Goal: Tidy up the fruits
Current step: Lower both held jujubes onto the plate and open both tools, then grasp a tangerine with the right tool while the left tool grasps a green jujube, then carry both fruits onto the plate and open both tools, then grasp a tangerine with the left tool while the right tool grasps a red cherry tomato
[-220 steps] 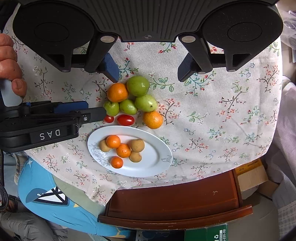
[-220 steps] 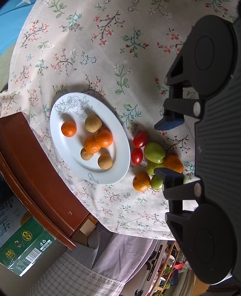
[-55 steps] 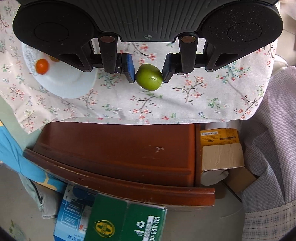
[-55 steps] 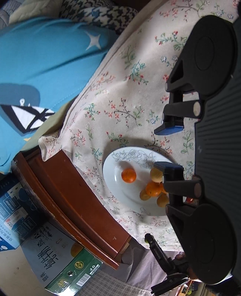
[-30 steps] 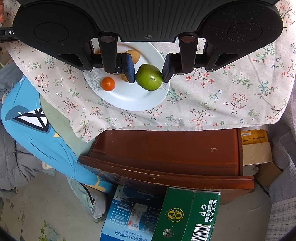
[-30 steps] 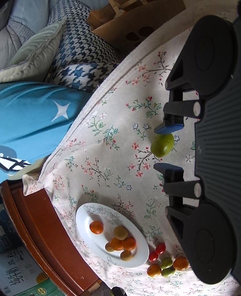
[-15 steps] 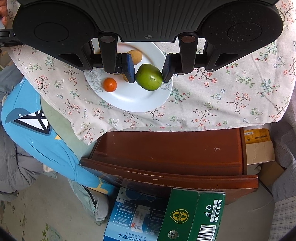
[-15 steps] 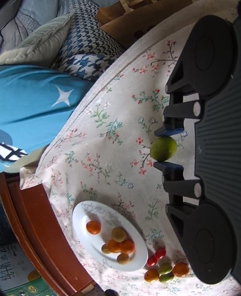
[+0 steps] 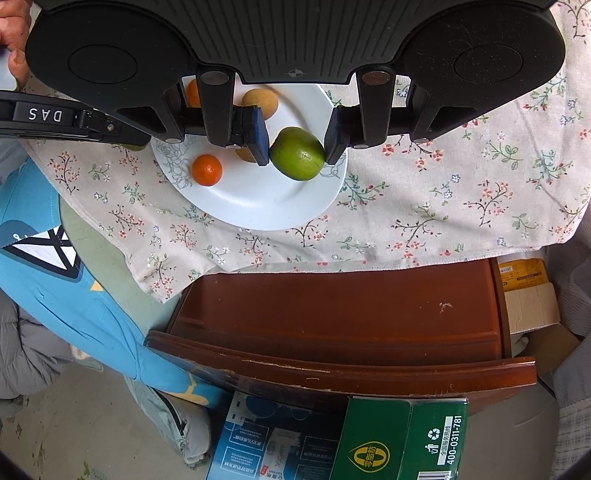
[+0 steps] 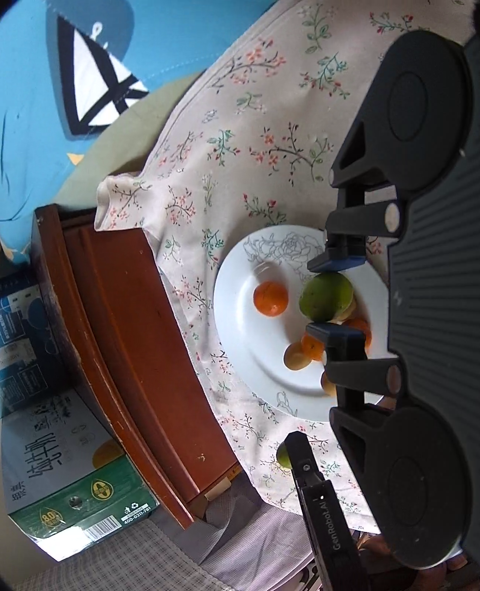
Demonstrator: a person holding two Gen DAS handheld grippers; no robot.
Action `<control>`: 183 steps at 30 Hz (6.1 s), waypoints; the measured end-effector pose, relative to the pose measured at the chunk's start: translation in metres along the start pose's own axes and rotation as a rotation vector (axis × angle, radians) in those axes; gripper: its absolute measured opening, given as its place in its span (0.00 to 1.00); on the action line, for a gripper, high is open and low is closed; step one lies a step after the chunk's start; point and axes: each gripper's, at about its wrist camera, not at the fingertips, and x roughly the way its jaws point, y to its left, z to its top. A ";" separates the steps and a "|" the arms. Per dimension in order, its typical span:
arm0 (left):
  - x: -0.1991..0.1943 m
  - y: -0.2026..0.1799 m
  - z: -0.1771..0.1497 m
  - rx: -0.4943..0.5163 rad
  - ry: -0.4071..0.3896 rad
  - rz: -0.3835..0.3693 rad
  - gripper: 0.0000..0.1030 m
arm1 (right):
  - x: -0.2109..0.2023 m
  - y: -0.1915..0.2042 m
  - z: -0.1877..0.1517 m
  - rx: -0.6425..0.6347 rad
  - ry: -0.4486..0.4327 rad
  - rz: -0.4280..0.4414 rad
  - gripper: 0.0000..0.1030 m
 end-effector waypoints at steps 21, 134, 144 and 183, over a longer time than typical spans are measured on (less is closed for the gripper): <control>-0.016 -0.014 0.009 0.048 -0.025 0.052 0.60 | 0.009 0.005 0.015 0.082 -0.024 0.053 0.39; -0.014 -0.023 -0.010 0.183 0.017 -0.023 0.31 | -0.025 -0.018 0.006 0.172 -0.041 0.079 0.31; 0.024 -0.021 -0.005 0.160 0.053 -0.017 0.32 | 0.005 -0.024 0.008 0.206 0.002 0.040 0.31; -0.073 0.007 -0.035 0.036 0.086 0.125 0.50 | -0.028 0.013 -0.038 0.016 0.067 0.122 0.38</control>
